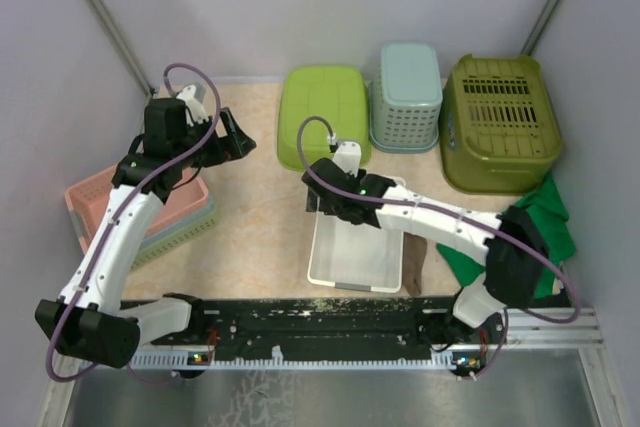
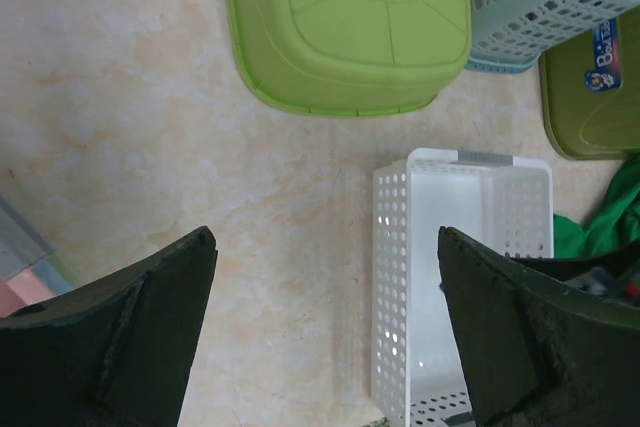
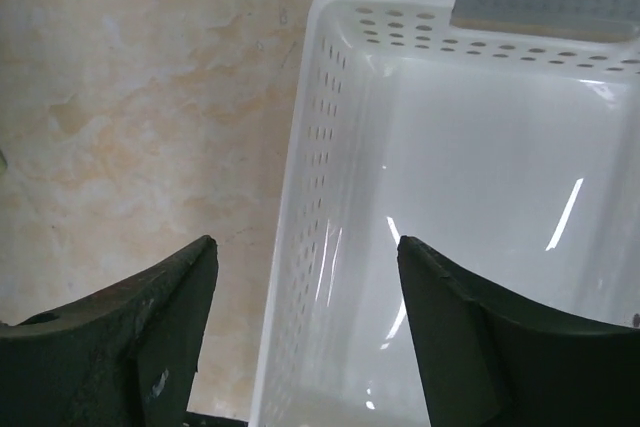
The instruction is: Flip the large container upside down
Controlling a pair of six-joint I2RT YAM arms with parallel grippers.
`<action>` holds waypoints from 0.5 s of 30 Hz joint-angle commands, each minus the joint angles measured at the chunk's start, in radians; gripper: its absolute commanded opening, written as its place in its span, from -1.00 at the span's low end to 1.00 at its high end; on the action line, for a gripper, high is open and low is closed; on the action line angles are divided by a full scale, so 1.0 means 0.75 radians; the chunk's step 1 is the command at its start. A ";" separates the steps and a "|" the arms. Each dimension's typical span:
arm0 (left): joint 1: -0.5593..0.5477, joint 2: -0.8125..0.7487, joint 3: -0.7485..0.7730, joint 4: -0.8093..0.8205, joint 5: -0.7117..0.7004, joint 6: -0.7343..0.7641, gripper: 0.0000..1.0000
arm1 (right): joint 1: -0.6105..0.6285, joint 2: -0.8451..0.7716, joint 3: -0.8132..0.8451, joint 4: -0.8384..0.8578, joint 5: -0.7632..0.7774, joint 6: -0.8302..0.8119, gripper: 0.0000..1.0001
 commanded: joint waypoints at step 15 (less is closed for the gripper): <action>0.012 -0.085 0.018 -0.033 -0.143 0.084 0.92 | 0.001 0.383 0.116 0.208 -0.207 0.047 -0.71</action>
